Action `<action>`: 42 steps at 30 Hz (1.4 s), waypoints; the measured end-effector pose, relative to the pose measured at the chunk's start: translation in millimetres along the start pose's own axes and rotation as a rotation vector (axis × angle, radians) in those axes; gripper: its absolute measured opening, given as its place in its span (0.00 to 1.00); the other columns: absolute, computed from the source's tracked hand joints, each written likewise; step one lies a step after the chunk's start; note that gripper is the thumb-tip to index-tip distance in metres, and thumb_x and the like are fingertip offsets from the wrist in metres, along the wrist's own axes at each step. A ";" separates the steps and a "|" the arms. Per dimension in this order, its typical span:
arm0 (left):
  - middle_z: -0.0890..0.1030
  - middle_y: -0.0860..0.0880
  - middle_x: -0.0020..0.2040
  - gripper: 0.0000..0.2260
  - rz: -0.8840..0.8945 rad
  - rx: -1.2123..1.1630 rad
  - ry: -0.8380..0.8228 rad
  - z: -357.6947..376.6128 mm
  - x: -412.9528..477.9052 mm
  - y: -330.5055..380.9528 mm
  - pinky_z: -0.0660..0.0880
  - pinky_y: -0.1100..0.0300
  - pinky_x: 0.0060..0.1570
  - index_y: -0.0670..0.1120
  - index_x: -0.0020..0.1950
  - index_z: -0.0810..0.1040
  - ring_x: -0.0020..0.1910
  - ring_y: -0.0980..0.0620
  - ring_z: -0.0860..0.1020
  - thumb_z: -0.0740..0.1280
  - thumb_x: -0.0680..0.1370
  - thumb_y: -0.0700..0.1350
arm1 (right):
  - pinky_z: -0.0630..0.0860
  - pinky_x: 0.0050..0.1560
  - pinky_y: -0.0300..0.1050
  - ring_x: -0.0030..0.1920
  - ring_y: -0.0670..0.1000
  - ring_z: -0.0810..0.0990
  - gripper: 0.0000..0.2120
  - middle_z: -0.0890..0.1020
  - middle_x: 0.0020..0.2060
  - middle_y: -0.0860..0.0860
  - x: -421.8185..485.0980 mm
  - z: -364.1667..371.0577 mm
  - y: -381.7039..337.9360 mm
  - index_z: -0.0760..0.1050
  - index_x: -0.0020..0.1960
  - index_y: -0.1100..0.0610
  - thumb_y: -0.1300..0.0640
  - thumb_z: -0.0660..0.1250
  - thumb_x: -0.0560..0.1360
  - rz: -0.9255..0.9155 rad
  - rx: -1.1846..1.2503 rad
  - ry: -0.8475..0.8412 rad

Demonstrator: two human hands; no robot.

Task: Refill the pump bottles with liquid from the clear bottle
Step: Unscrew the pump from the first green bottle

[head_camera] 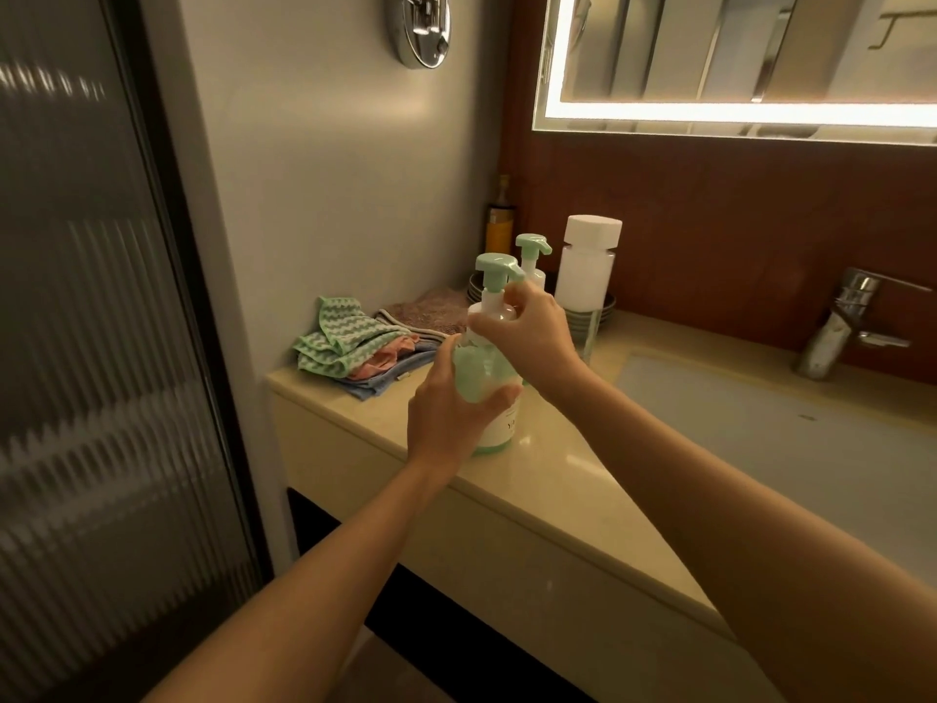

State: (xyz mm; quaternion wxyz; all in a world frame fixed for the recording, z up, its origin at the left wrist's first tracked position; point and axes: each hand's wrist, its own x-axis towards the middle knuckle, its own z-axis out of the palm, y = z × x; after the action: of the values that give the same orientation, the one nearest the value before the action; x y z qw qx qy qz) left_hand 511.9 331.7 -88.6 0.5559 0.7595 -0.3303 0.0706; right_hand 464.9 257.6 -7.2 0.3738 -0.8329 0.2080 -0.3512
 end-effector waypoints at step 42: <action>0.74 0.48 0.62 0.36 0.046 0.111 -0.008 -0.2 1.4 -3.3 0.71 0.58 0.51 0.48 0.70 0.61 0.58 0.48 0.74 0.71 0.68 0.59 | 0.74 0.54 0.46 0.52 0.50 0.74 0.20 0.74 0.53 0.53 -0.8 -2.2 -4.0 0.70 0.58 0.59 0.51 0.70 0.71 -0.020 -0.100 0.020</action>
State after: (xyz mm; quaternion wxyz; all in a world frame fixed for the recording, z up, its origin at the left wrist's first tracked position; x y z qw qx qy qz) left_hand 515.0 331.9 -90.5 0.5098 0.7817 -0.3454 0.0988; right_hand 463.1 259.5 -3.4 0.3261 -0.8490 0.2205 -0.3524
